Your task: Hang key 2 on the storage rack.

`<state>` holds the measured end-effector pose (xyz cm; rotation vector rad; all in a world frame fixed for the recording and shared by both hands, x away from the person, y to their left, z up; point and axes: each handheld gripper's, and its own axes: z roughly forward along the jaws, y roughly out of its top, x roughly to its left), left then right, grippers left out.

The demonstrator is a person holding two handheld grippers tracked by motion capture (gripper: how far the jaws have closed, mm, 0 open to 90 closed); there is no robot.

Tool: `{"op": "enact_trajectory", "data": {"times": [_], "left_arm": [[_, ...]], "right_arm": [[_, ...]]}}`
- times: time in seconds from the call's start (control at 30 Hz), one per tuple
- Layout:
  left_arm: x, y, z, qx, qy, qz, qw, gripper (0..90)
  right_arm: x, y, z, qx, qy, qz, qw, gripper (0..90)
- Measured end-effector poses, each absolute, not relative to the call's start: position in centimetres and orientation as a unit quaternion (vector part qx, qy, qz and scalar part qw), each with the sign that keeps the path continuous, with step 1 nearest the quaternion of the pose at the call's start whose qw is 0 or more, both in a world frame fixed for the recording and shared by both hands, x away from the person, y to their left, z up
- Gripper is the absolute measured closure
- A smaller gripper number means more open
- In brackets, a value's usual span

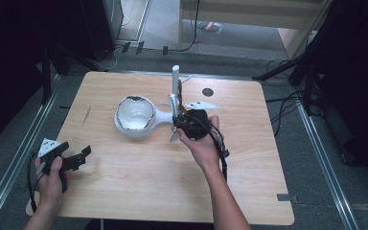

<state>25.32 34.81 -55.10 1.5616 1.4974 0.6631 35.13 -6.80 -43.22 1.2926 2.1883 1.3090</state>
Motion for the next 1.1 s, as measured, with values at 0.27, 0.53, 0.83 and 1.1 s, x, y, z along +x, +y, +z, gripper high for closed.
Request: {"op": "enact_trajectory", "data": {"times": [0.27,0.53,0.83,1.1], "left_arm": [[25.3,34.8,-55.1,0.625,0.598,0.264,0.425,8.1],[25.3,34.8,-55.1,0.625,0.598,0.264,0.426,8.1],[25.3,34.8,-55.1,0.624,0.598,0.266,0.427,8.0],[25.3,34.8,-55.1,0.624,0.598,0.266,0.426,8.1]], "right_arm": [[36.0,-7.3,-43.7,0.457,0.75,0.465,0.114,76.2],[37.0,-8.0,-44.2,0.476,0.738,0.474,0.068,76.1],[37.3,-8.5,-44.3,0.486,0.724,0.487,0.053,76.0],[37.6,-9.4,-44.3,0.493,0.704,0.51,0.03,75.5]]}}
